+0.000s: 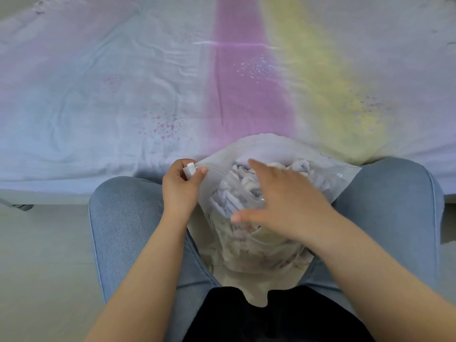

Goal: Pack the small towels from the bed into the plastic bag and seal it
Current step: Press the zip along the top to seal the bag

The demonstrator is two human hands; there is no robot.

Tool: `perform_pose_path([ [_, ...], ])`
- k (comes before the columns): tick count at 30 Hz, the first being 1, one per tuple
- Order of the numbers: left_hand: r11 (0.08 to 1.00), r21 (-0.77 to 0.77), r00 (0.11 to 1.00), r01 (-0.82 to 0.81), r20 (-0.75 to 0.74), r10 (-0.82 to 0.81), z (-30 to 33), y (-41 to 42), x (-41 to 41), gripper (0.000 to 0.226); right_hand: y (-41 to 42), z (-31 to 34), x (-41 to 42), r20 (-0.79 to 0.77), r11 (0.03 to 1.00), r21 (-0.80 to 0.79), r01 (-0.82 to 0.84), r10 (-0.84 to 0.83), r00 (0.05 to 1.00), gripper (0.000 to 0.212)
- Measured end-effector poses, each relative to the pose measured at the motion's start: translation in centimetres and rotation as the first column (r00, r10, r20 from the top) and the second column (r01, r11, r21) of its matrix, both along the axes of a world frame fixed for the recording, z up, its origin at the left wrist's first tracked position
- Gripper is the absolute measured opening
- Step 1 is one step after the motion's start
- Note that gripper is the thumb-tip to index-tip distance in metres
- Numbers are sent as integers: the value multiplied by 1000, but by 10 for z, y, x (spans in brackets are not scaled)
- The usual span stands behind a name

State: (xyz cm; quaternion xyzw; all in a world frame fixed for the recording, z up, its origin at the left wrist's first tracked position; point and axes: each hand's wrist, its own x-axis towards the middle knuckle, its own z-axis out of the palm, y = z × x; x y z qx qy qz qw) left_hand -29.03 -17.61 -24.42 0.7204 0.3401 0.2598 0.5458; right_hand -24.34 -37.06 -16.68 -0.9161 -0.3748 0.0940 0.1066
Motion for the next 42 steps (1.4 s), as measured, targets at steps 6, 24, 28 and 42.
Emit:
perform_pose_path([
  [6,982,-190,996,3,92,15,-4,-3,3,19,27,-74,27,-5,909,-415,-51,54,999,63],
  [24,955,-284,980,-85,151,132,-31,-14,11,16,30,-75,64,197,960,249,128,-180,964,27],
  [28,935,-353,977,-29,189,102,-28,-20,10,19,63,-59,46,367,892,419,-170,5,930,36],
  [42,998,-35,992,-46,118,50,-33,-19,10,30,112,-34,45,127,983,99,-152,139,982,30],
])
